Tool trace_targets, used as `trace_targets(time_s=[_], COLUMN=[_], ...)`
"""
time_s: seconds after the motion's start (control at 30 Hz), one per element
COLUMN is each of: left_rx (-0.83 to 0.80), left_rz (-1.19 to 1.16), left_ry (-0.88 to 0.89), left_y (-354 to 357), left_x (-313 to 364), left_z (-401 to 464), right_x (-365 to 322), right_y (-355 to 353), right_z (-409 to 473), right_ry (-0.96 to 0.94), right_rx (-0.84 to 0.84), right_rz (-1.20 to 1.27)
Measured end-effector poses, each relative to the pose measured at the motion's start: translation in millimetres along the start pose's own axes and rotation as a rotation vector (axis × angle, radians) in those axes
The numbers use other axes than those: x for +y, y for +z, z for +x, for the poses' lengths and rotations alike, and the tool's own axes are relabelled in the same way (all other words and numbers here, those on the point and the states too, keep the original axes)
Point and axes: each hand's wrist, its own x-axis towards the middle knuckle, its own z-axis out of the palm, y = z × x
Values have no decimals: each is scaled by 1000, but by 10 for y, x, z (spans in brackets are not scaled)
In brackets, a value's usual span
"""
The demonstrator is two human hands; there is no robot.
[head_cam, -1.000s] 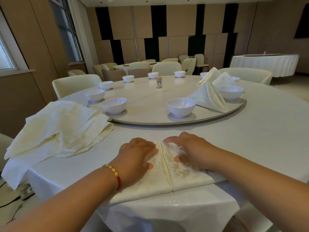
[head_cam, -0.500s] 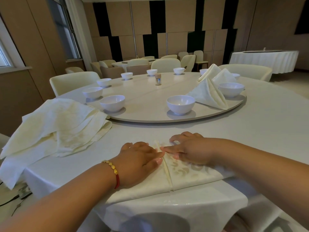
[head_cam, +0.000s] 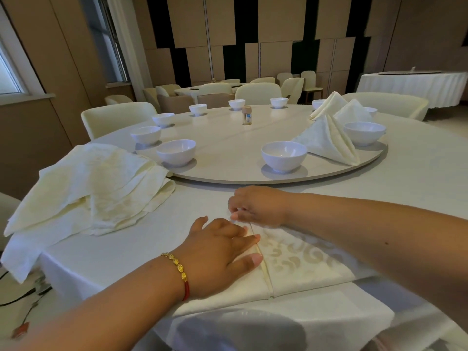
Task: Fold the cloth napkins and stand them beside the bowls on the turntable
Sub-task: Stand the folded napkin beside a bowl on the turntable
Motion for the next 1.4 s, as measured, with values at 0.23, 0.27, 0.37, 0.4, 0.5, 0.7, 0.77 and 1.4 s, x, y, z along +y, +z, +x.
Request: trace_targets(time_s=[0.23, 0.27, 0.37, 0.4, 0.5, 0.7, 0.77, 1.4], left_rx=[-43, -56, -75, -69, -45, -61, -70, 6], left_rz=[16, 13, -5, -5, 3, 7, -8, -101], left_ry=[27, 30, 37, 39, 40, 19, -5, -145], left_y=[-99, -116, -128, -124, -123, -198, -214, 205], left_x=[-63, -71, -75, -70, -53, -22, 13, 348], left_z=[54, 71, 86, 85, 79, 86, 101, 83], right_x=[69, 83, 91, 83, 39, -50, -66, 24], right_y=[107, 117, 122, 122, 104, 90, 113, 292], right_z=[7, -12, -82, -99, -124, -186, -234, -796], right_ry=[13, 31, 71, 77, 73, 205, 312, 814], right_rx=[19, 37, 71, 66, 38, 46, 80, 270], right_rz=[13, 27, 56, 61, 61, 18, -24, -7])
